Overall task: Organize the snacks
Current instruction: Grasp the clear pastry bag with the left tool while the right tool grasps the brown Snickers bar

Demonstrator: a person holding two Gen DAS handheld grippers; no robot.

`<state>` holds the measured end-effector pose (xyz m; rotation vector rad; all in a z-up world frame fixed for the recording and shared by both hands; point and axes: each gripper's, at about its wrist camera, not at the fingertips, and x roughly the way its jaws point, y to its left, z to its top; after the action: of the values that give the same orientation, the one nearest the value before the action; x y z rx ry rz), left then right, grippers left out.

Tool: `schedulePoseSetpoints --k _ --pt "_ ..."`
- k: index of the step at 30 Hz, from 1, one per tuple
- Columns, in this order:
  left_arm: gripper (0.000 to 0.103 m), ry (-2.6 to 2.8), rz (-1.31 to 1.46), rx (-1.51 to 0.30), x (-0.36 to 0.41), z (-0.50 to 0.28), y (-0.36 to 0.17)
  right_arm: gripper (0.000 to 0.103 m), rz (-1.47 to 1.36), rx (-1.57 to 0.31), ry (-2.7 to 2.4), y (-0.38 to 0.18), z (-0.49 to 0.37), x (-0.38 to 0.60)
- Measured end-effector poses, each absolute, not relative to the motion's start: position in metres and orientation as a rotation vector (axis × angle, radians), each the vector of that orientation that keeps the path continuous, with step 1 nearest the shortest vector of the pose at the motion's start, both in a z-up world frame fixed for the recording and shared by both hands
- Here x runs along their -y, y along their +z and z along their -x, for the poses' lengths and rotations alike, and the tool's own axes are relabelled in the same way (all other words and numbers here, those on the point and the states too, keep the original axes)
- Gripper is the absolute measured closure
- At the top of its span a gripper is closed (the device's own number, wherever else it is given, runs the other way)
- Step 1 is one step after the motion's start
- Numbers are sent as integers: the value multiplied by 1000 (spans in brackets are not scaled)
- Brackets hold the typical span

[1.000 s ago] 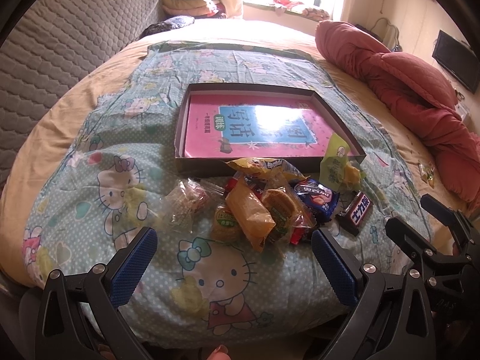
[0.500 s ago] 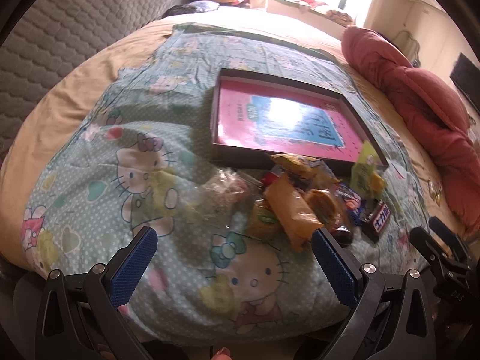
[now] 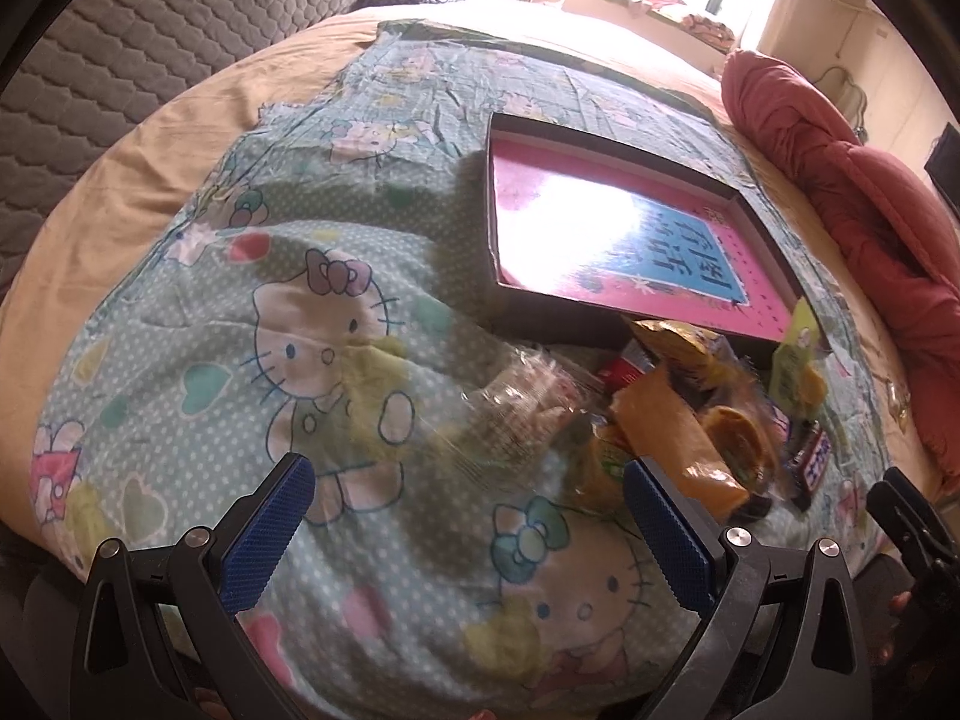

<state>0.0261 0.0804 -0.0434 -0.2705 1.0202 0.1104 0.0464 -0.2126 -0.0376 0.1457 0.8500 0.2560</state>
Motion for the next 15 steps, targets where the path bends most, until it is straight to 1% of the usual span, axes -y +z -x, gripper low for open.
schedulePoseSetpoints --k 8,10,12,15 --pt "1 108 253 -1019 -87 -41 -53 1 -215 -946 239 -55 -60 216" --pt "1 103 253 -1018 -87 -42 -53 2 -240 -972 244 -59 -64 215" --pt "1 98 247 -1012 -87 -45 -54 9 -261 -993 242 -65 -69 214" --pt "1 92 237 -1008 -86 -46 -56 17 -299 -1022 238 -73 -77 214"
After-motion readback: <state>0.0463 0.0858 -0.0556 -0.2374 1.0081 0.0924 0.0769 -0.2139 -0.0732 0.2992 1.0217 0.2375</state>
